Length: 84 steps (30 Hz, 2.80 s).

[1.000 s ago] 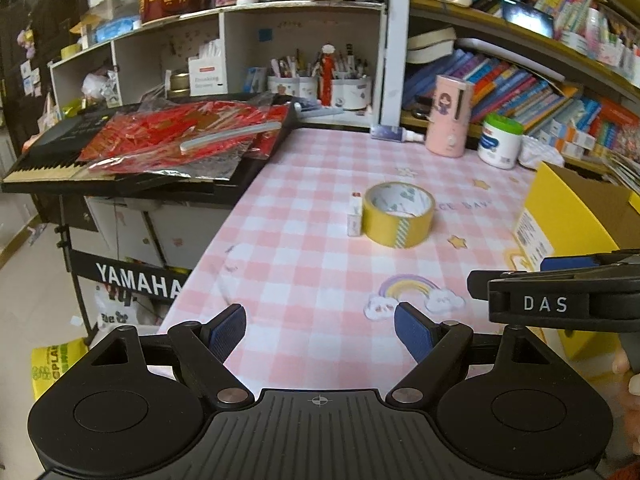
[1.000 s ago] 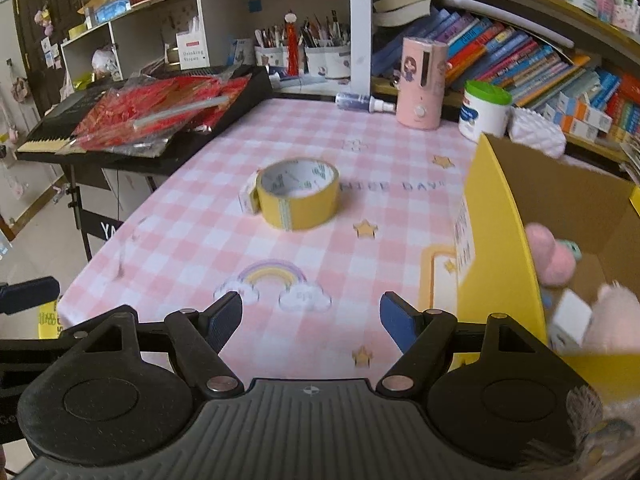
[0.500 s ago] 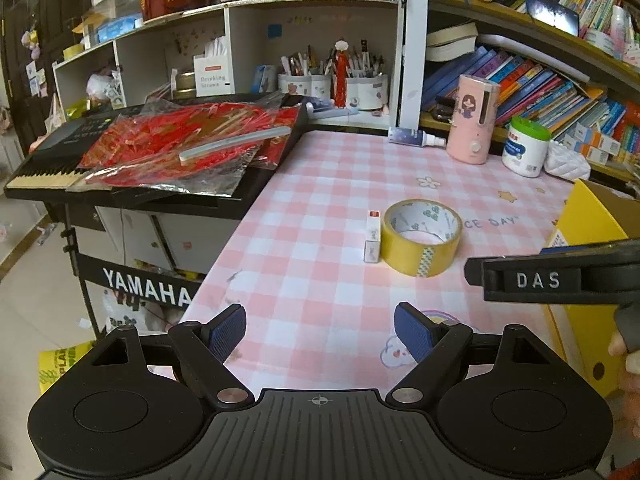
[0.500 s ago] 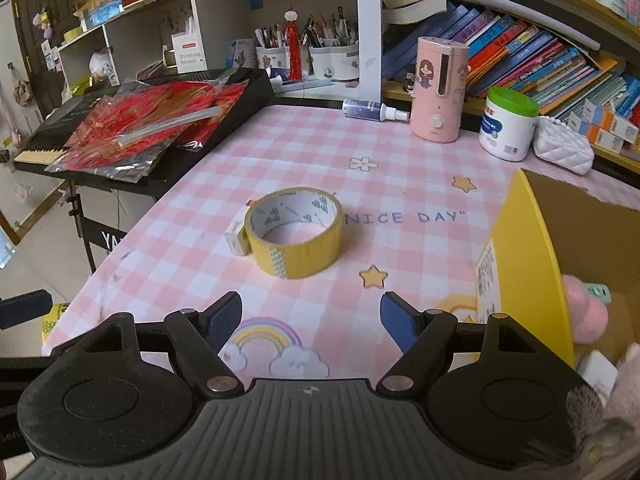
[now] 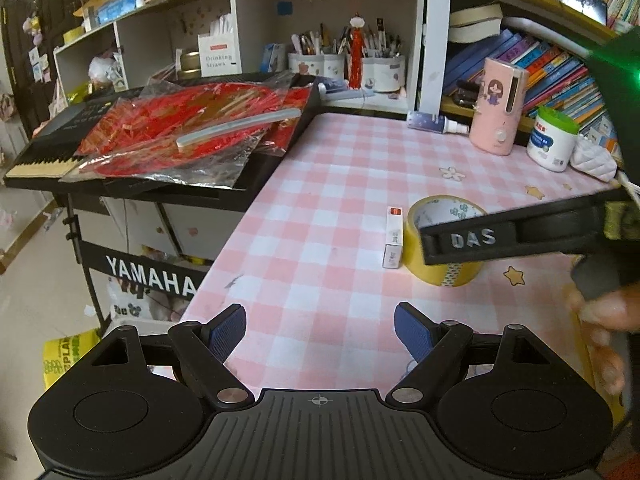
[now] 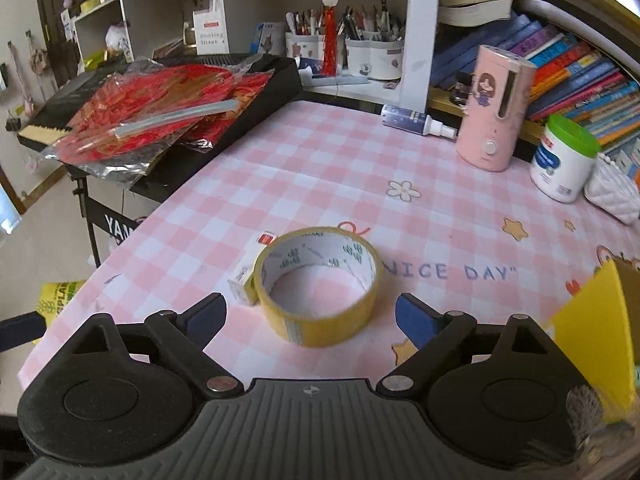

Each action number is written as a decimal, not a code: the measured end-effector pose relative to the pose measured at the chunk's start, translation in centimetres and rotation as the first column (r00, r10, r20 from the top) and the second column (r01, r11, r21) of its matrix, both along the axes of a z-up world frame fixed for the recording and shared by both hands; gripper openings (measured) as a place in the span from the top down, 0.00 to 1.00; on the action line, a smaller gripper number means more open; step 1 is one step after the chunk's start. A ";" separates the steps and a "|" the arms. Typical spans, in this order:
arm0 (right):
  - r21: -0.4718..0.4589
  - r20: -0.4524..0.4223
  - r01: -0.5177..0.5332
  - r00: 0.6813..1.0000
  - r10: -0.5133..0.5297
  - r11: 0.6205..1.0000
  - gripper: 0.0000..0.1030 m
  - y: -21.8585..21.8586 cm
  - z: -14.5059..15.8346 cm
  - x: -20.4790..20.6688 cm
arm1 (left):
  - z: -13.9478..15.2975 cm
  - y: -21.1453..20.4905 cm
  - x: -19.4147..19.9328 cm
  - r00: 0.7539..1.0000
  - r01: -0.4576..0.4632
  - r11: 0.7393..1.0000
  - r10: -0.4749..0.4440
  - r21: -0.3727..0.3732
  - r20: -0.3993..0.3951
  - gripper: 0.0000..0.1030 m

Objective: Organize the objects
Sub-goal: 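Move both open tools toward the tape roll and the small white box, then grasp the small white box with the left tool while the right tool grasps the tape roll, then carry the white box in the left tool while the right tool carries the tape roll to the box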

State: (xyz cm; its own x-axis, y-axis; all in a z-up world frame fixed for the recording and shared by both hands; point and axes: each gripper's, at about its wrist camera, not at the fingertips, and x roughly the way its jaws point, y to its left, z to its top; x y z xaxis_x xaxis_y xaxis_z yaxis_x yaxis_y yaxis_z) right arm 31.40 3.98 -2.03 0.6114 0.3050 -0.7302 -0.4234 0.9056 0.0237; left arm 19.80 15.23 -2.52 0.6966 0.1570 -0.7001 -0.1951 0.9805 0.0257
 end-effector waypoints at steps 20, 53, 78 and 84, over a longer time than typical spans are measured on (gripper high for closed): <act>0.041 -0.058 0.006 0.998 -0.003 0.999 0.12 0.3 -3.2 5.2 | -1.1 -1.0 4.0 0.999 0.045 0.999 -0.045 0.012 -0.030 0.19; 0.112 0.044 0.195 0.979 -0.201 0.974 0.12 -5.5 2.2 1.3 | -1.6 -1.8 8.7 0.985 0.172 0.982 -0.172 -0.080 -0.002 0.88; 0.065 0.036 0.106 0.993 -0.109 0.992 0.12 -5.7 2.4 -12.3 | 1.7 -0.1 -7.7 0.986 0.149 0.979 -0.137 -0.137 0.094 0.88; 0.064 0.032 0.096 0.995 -0.098 0.993 0.12 -5.5 2.2 -15.9 | 1.8 -0.1 -11.4 0.986 0.150 0.979 -0.137 -0.138 0.099 0.88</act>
